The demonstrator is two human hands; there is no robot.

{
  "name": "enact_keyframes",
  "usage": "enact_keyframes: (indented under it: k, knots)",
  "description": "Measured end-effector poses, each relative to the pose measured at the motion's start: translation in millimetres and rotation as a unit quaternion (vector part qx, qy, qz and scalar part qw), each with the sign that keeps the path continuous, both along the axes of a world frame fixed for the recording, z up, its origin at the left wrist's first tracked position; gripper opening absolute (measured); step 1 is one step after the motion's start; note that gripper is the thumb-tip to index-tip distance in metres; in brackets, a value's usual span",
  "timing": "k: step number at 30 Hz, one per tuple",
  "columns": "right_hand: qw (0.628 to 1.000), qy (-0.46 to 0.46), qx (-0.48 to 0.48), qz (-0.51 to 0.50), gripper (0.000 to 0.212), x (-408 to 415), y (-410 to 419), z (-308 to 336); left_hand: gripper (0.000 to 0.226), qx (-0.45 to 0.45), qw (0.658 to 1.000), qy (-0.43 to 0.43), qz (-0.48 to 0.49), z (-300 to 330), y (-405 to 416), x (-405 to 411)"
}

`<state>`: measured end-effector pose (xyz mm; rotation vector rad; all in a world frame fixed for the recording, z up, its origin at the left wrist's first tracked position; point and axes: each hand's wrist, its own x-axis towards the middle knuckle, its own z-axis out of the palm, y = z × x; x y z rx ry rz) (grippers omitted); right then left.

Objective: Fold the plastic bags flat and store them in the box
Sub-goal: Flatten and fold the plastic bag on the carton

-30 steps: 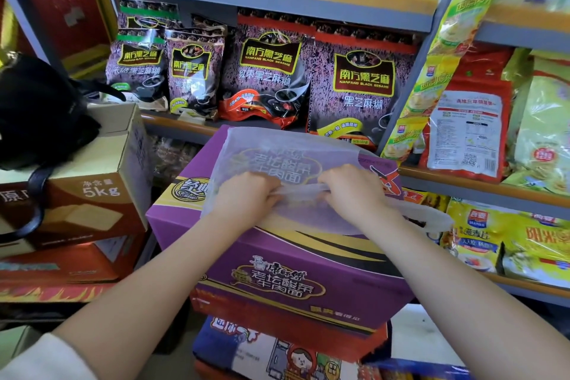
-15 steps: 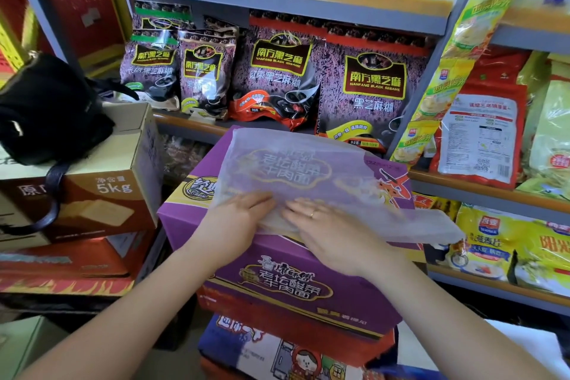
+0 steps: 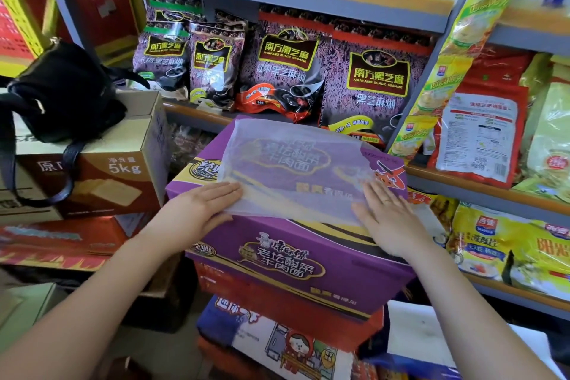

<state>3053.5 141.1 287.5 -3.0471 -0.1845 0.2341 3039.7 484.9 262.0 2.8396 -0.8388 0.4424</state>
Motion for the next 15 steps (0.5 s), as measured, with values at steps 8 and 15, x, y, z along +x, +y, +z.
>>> enact_keyframes:
  k: [8, 15]
  knots:
    - [0.97, -0.118, -0.011, 0.21, 0.056, -43, 69, 24, 0.057, -0.236, 0.968, 0.046, -0.068, 11, -2, -23]
    - [0.973, -0.116, -0.027, 0.199, 0.027, -68, 89, 53, 0.024, -0.408, 0.9, 0.154, 0.012, 11, 14, -41]
